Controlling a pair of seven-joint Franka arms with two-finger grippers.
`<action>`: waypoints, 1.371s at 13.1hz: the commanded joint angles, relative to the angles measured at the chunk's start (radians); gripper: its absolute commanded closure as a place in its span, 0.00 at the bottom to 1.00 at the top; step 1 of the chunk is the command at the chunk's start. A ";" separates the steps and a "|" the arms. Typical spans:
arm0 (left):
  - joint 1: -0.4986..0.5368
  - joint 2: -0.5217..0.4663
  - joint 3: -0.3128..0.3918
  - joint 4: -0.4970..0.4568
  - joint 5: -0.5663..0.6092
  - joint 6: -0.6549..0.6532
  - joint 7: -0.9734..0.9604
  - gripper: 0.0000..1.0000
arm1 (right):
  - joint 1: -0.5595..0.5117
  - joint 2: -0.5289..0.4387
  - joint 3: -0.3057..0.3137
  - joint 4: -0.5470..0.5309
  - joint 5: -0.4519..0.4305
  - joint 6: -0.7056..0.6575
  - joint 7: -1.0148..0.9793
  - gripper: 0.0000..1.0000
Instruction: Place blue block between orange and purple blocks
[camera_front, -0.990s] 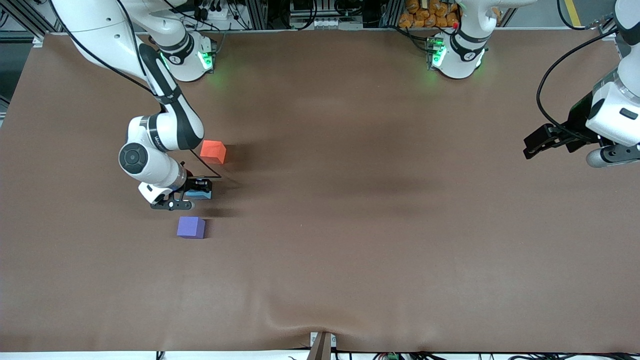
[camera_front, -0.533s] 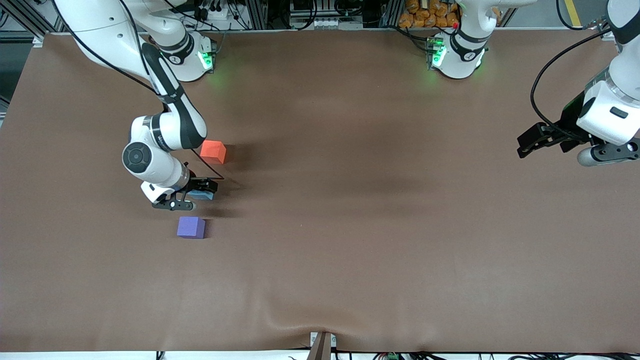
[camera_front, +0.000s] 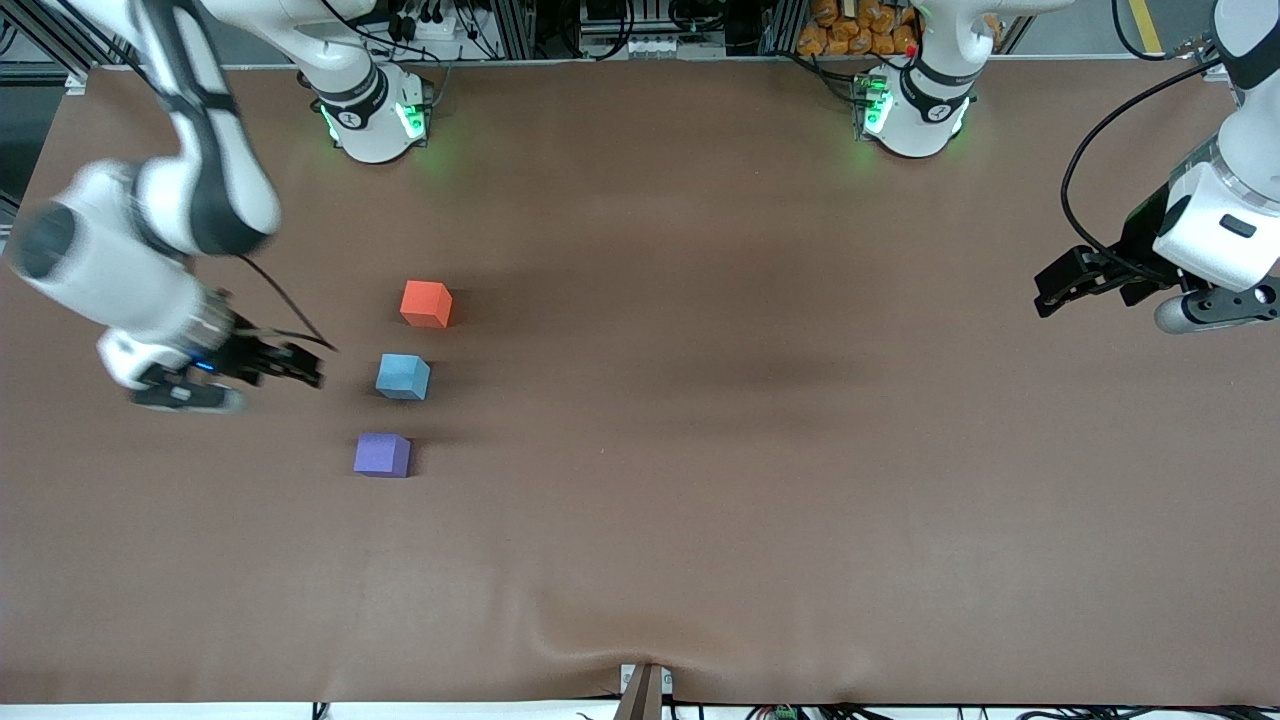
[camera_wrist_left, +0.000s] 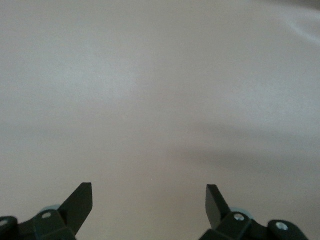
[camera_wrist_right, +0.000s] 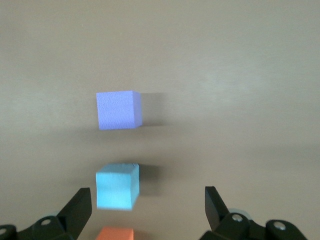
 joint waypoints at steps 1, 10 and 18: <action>0.010 -0.012 -0.005 -0.004 -0.018 0.011 0.018 0.00 | -0.072 -0.040 0.025 0.149 -0.032 -0.234 -0.018 0.00; 0.016 -0.069 0.005 0.000 -0.008 -0.028 0.117 0.00 | -0.084 -0.098 0.016 0.544 -0.109 -0.764 -0.076 0.00; 0.038 -0.160 0.008 -0.001 -0.006 -0.169 0.202 0.00 | -0.130 -0.087 0.022 0.552 -0.096 -0.752 -0.063 0.00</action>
